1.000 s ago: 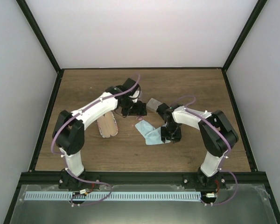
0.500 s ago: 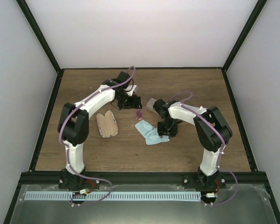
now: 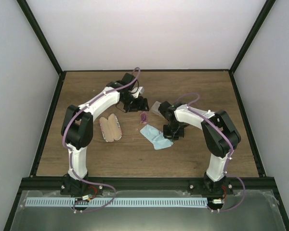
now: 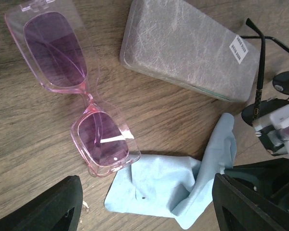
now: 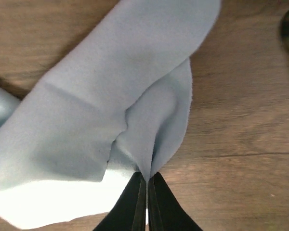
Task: Organize the sunglasses
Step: Pick up the glasses cleaning cloth from the center of the board, then place the glasses cleaning cloth at the center of the board.
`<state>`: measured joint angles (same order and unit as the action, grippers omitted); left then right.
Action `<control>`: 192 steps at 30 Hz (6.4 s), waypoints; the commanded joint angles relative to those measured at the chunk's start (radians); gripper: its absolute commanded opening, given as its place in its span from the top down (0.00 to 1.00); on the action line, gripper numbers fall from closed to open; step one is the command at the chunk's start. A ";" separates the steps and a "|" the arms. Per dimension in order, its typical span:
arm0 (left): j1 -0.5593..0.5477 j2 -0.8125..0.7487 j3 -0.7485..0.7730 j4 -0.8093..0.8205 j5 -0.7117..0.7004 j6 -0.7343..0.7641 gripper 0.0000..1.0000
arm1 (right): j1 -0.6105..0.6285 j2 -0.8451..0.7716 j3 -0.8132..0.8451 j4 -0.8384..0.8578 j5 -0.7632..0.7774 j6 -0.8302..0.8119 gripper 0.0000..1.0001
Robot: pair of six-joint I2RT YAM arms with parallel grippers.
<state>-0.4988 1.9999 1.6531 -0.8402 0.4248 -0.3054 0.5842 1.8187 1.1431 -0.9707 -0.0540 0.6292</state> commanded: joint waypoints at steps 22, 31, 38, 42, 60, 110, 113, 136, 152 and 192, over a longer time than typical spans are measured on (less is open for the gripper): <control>0.006 -0.208 -0.117 0.272 0.058 -0.004 0.00 | 0.003 -0.168 0.439 -0.205 -0.190 -0.066 0.99; 0.006 -0.228 -0.185 0.374 0.238 -0.027 0.00 | 0.003 -0.211 0.382 -0.217 -0.180 -0.070 0.99; 0.009 -0.163 -0.126 0.274 0.160 0.010 0.05 | 0.003 -0.212 0.322 -0.199 -0.303 -0.083 0.99; 0.020 -0.167 -0.124 0.265 0.144 0.017 0.04 | 0.004 -0.257 0.178 -0.107 -0.439 -0.055 0.99; 0.116 -0.311 -0.267 0.240 0.115 0.056 0.02 | 0.036 -0.162 0.179 0.093 -0.556 0.058 0.99; -0.017 -0.656 -0.521 0.535 0.019 0.275 0.06 | -0.170 -0.296 0.236 0.640 -0.683 0.677 0.99; -0.030 -0.652 -0.534 0.547 0.022 0.291 0.08 | -0.168 -0.297 0.243 0.644 -0.687 0.683 0.99; -0.072 -0.591 -0.543 0.553 0.001 0.317 0.28 | -0.171 -0.331 0.248 0.692 -0.707 0.743 0.99; -0.072 -0.568 -0.574 0.580 0.024 0.304 0.51 | -0.175 -0.346 0.244 0.696 -0.714 0.748 0.99; -0.072 -0.556 -0.552 0.675 -0.044 0.232 0.81 | -0.174 -0.352 0.214 0.690 -0.743 0.730 0.99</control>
<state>-0.5686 1.4502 1.0847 -0.2020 0.3614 -0.0658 0.4152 1.4910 1.3453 -0.2836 -0.7784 1.3697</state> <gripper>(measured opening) 0.306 0.009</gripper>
